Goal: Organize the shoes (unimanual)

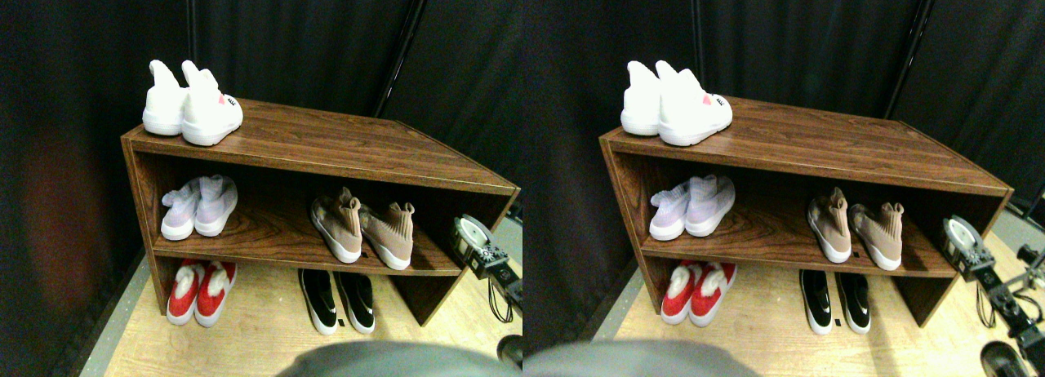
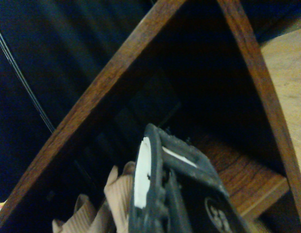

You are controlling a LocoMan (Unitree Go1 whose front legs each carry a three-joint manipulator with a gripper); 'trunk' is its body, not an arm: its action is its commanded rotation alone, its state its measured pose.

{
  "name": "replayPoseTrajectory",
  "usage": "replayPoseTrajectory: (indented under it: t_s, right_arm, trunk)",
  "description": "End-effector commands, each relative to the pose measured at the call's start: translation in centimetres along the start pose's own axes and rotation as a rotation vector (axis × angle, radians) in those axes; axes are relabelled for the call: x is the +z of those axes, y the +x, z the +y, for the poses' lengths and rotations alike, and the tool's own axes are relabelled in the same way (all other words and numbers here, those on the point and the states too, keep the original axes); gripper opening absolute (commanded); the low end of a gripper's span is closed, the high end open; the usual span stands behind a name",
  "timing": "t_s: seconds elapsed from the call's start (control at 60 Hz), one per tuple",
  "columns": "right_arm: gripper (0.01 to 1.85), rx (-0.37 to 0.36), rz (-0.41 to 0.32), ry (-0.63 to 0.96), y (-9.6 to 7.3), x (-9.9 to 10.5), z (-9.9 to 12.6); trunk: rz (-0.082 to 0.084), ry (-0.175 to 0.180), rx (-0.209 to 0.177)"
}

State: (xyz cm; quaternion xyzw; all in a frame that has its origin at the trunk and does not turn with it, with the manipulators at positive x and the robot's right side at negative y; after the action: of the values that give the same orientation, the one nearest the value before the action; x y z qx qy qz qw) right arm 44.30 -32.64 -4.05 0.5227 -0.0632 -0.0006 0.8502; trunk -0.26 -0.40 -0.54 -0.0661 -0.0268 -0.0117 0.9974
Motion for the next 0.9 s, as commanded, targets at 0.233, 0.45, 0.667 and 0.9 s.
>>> replayPoseTrajectory:
  t_s: [0.233, 0.45, 0.667, 0.9]
  right_arm:
    - [0.06, -0.069, 0.048, 0.097, 4.8, -0.6, -3.6]
    - [0.06, -0.091, 0.034, 0.14, 5.6, -1.7, -4.8]
    - [0.06, -0.084, 0.065, 0.151, 5.9, -2.7, -4.7]
    - [0.06, -0.08, 0.05, 0.171, 5.5, -4.8, -3.4]
  trunk:
    - [0.017, -0.018, 0.018]
    - [0.018, -0.017, 0.021]
    - [0.014, -0.021, 0.026]
    - [0.012, -0.033, 0.038]
